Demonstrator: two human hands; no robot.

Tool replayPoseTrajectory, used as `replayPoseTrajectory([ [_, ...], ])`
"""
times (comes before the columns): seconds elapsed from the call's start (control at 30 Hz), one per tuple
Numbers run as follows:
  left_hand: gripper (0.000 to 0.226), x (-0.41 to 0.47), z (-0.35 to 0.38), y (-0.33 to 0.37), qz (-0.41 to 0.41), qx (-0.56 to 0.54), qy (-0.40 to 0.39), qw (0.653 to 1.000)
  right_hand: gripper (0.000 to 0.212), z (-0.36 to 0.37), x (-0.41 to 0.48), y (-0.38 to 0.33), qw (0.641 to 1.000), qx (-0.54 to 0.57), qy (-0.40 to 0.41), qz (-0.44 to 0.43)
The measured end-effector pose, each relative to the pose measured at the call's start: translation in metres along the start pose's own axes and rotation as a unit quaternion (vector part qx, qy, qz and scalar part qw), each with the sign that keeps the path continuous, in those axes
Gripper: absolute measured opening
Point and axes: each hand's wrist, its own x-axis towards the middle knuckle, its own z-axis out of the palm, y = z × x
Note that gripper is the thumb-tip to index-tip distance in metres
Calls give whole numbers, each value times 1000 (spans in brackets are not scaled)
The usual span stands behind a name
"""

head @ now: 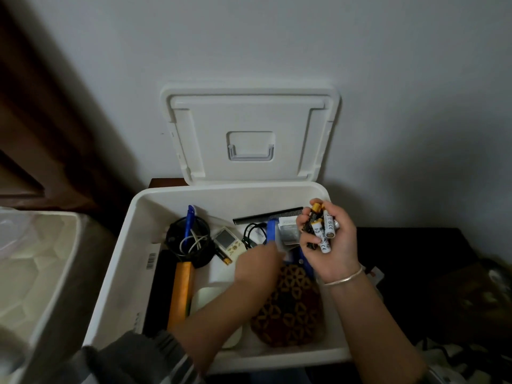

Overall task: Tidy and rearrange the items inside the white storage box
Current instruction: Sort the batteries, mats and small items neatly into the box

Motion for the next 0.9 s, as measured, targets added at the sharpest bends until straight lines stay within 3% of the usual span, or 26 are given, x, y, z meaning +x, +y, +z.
replayPoseTrajectory([
  [0.1, 17, -22, -5, -50, -48, 4, 39, 998, 13, -1, 1, -1, 1000, -1, -10, 4],
  [0.23, 19, -28, 0, -87, -103, 44, 9, 994, 12, 0, 0, -1, 1000, -2, -7, 2],
  [0.43, 46, -9, 32, -86, -88, 101, -40, 990, 12, 1, 0, 1, 1000, -11, 10, 0],
  [0.53, 46, -4, 44, -89, -67, 161, -25, 984, 12, 2, 0, 2, 1000, -12, 11, 7],
  [0.73, 34, -4, 54, -92, -73, 142, -2, 987, 12, 2, 1, 3, 1000, -9, 8, 19],
  [0.9, 43, -4, 47, -95, -92, 151, -3, 984, 13, 2, 0, 2, 1000, -5, 4, 21],
])
